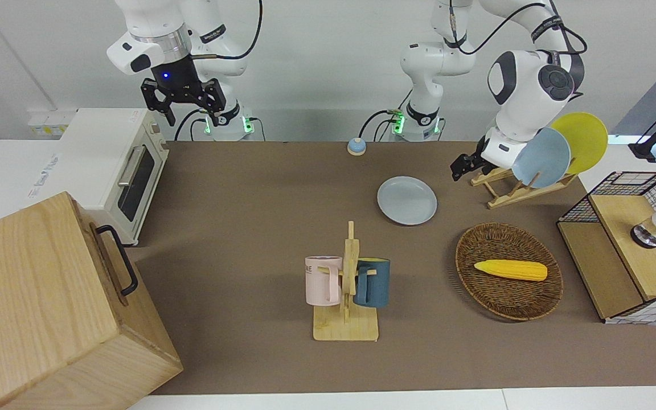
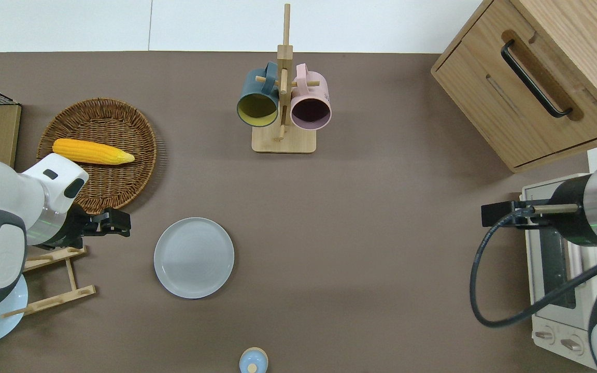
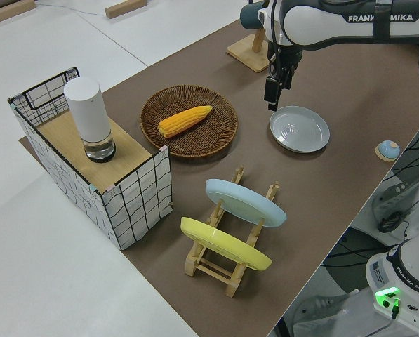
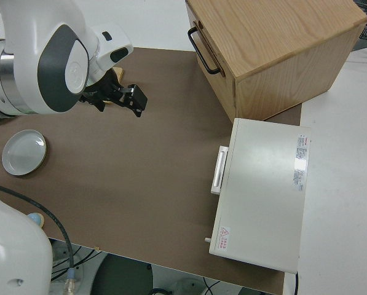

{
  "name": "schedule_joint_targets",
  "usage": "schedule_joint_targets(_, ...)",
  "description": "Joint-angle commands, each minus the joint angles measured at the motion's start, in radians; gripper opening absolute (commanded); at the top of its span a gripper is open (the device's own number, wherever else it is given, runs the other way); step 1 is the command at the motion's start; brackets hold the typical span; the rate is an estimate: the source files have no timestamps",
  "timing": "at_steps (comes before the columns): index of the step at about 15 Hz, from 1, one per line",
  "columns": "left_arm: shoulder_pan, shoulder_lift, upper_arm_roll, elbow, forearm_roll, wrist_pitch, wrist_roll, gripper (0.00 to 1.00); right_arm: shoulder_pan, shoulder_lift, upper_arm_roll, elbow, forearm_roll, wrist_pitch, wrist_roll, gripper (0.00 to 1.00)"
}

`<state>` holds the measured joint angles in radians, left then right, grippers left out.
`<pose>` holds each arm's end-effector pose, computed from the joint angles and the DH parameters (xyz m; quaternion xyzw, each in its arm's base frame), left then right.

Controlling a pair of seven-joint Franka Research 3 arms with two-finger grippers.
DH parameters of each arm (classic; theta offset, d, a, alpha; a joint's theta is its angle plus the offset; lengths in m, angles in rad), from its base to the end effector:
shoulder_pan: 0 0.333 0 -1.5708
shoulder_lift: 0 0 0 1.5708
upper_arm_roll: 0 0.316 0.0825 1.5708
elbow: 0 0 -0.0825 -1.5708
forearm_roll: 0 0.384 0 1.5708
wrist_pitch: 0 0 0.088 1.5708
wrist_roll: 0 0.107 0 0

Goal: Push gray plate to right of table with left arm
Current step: 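Move the left gripper down and across toward the gray plate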

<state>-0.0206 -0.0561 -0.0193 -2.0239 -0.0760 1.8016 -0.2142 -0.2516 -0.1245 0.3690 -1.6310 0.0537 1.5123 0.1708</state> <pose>0.5192 -0.0272 0.4609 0.9910 0.0984 -0.0868 0.0248 0.5061 0.0788 0.6526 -0.9996 0.0265 0.0019 0.0042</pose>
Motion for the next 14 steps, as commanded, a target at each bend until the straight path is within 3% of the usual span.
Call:
schedule_joint_targets(1, 0.008, -0.039, -0.007, -0.142, -0.014, 0.110, 0.013, 0.96, -0.024, -0.027, 0.015, -0.027, 0.021, 0.000, 0.010, 0.996)
schedule_joint_targets(10, 0.007, -0.024, -0.025, -0.349, -0.037, 0.326, 0.016, 0.95, -0.024, -0.027, 0.015, -0.027, 0.021, 0.000, 0.010, 0.996)
schedule_joint_targets(14, 0.007, -0.024, -0.050, -0.374, -0.041, 0.343, 0.016, 0.94, -0.024, -0.027, 0.015, -0.027, 0.021, 0.000, 0.010, 0.996)
